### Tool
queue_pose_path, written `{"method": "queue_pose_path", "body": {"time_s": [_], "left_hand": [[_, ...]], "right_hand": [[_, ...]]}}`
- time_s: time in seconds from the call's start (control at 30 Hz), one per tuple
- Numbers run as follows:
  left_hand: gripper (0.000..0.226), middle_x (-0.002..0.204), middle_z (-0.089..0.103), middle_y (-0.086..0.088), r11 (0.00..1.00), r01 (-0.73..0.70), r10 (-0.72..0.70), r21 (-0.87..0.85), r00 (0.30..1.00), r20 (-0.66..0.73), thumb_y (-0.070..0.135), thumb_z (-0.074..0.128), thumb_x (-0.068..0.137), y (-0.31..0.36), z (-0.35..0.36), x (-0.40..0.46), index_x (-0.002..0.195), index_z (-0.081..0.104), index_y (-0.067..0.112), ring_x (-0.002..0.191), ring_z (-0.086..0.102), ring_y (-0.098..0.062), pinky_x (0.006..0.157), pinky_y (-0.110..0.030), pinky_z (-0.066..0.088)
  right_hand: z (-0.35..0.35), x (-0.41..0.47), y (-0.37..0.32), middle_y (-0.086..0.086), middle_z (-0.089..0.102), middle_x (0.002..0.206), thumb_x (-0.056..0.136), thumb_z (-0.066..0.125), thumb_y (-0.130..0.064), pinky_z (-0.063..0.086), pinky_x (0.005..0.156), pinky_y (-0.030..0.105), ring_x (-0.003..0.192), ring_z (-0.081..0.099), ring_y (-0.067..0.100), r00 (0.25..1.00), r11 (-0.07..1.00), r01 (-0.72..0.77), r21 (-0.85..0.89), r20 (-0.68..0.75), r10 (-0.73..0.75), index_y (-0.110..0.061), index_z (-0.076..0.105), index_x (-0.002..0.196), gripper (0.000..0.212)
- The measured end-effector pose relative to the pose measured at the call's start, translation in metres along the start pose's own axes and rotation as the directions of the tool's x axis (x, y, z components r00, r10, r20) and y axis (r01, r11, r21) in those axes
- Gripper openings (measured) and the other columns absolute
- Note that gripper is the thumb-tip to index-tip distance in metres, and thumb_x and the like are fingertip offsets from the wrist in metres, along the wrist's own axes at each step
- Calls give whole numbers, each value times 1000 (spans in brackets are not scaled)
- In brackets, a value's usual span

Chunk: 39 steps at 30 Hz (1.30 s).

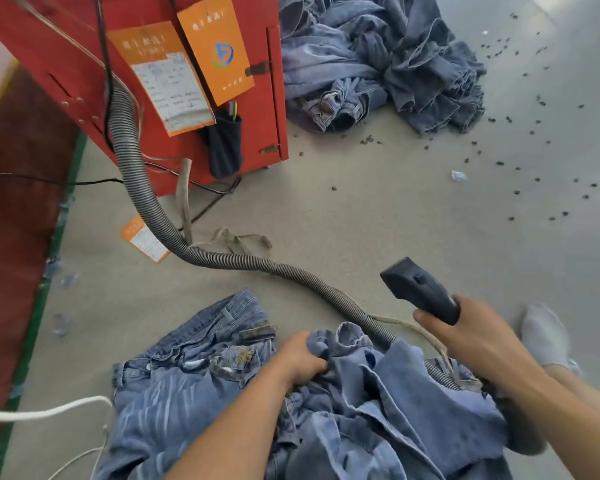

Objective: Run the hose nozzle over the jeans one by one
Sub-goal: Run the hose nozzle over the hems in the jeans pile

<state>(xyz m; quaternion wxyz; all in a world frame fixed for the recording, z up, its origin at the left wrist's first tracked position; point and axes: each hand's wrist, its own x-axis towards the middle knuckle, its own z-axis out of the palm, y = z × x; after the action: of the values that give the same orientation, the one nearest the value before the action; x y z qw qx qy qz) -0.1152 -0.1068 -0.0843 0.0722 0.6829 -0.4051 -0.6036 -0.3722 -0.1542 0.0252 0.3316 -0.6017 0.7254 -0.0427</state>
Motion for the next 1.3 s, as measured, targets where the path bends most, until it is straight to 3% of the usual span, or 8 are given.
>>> {"method": "queue_pose_path", "body": {"time_s": [0.17,0.47,0.63,0.77,0.9,1.0,1.1,1.3], "left_hand": [[33,97,72,-22,650,-201,170,-733,978,-118,-7,81,64,-20,2,-92,89,73,12,88,72,-35,70,-37,58],[123,133,59,-37,102,-96,311,-990,949,-60,-17,89,22,-57,13,-181,138,52,-12,118,60,-56,98,-66,50],[73,140,53,-37,-76,-35,580,-996,811,-73,-4,70,71,-54,15,-204,141,49,-13,126,54,-56,111,-66,40],[59,109,68,-27,-141,33,380,-990,925,-24,36,99,45,-51,11,-199,85,75,-2,99,68,-44,87,-57,56],[41,58,64,-8,344,-111,303,-932,953,-2,32,98,43,-33,8,-209,53,66,9,55,63,-19,58,-26,53],[19,58,63,5,897,-329,406,-297,878,254,36,74,78,5,18,-223,64,73,22,56,52,-6,60,-19,42],[32,63,48,-1,937,-337,281,92,885,370,47,56,83,27,45,-231,68,59,18,58,41,-11,64,-31,37],[40,62,44,-5,918,-392,342,59,858,382,46,53,88,30,52,-229,68,51,13,56,39,-11,66,-29,35]], "right_hand": [[-16,-8,-18,-3,66,64,87,78,-44,40,41,19,45,61,6,997,997,76,18,-28,-75,-26,55,100,31],[-61,-52,-45,-25,59,91,86,64,-55,42,64,24,78,58,-3,865,868,496,-32,-67,-497,-48,37,129,51],[-84,-60,-48,-32,51,92,90,73,-47,33,67,10,78,51,-12,847,849,516,-118,-76,-526,-38,37,143,65],[-83,-57,-43,-19,57,85,93,72,-42,36,58,22,72,54,-1,872,891,453,-18,-202,-447,-27,50,130,45],[-77,-48,-42,-6,65,83,94,70,-43,40,57,31,71,62,14,902,912,402,77,-206,-380,-29,49,113,32],[-71,-43,-40,-7,63,85,93,72,-41,40,57,31,71,61,14,908,913,399,81,-172,-382,-32,47,114,34],[-64,-44,-38,-10,59,84,93,73,-40,41,56,29,66,58,11,917,918,390,70,-123,-380,-34,47,119,38],[-57,-51,-41,-25,54,90,94,74,-37,36,61,20,76,55,-2,885,888,454,-77,-74,-459,-27,48,139,53]]}}
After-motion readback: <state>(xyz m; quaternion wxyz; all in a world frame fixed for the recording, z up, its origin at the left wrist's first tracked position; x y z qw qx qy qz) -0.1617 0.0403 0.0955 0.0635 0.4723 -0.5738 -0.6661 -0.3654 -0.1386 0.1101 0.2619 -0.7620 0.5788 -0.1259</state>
